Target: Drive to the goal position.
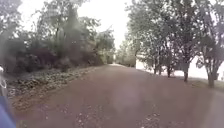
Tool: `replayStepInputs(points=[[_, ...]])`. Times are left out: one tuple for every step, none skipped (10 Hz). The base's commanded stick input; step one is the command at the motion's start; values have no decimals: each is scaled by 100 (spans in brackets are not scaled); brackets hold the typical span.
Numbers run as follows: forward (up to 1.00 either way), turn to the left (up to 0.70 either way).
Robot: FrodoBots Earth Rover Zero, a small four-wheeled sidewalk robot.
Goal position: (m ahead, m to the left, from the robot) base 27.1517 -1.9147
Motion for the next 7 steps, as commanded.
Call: replayStepInputs(points=[[70, -1], [70, -1], [70, -1], [70, -1], [70, -1], [70, -1], [70, -1]])
